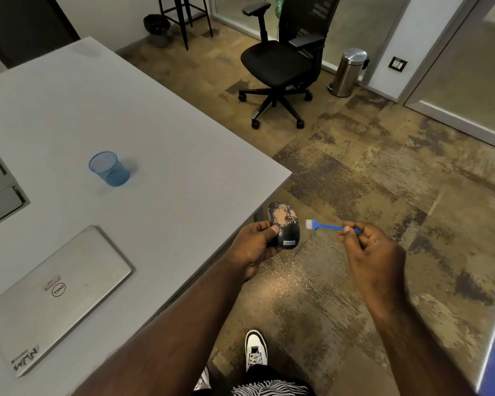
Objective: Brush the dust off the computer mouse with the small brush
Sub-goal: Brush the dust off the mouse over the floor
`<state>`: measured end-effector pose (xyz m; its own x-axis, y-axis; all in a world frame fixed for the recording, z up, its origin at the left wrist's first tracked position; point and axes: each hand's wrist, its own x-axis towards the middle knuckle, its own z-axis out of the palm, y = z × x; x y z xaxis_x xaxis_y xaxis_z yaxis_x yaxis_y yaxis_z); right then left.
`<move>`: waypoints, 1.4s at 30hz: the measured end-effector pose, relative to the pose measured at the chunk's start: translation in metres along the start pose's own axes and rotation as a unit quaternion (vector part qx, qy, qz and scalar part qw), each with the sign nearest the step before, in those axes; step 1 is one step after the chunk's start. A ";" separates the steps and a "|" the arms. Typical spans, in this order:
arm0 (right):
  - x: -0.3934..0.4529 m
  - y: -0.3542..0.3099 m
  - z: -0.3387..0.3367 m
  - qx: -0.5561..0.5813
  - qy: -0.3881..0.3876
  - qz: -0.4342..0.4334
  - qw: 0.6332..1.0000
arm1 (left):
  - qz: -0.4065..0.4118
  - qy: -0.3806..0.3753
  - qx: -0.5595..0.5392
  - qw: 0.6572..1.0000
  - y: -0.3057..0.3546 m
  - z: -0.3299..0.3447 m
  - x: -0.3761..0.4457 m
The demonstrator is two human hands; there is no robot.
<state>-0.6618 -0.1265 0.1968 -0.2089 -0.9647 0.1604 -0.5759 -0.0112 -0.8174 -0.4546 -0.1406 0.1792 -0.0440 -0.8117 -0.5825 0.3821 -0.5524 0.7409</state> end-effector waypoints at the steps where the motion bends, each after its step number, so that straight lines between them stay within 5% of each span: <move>1: 0.004 0.001 -0.002 0.002 0.014 0.003 1.000 | -0.001 0.000 -0.002 1.000 0.000 -0.001 0.000; 15: 0.002 -0.004 -0.003 0.060 -0.056 -0.013 0.996 | -0.004 -0.025 -0.016 1.000 0.002 -0.005 -0.001; 19: 0.015 0.000 -0.006 0.047 -0.005 0.007 0.999 | -0.006 -0.029 -0.017 0.999 0.001 -0.006 0.000; 42: 0.025 0.004 -0.004 0.026 -0.010 0.001 1.000 | -0.019 -0.055 -0.016 0.998 -0.011 -0.006 0.003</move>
<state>-0.6727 -0.1500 0.2001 -0.1947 -0.9697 0.1479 -0.5332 -0.0220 -0.8457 -0.4533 -0.1357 0.1679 -0.1585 -0.8076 -0.5680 0.4074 -0.5776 0.7074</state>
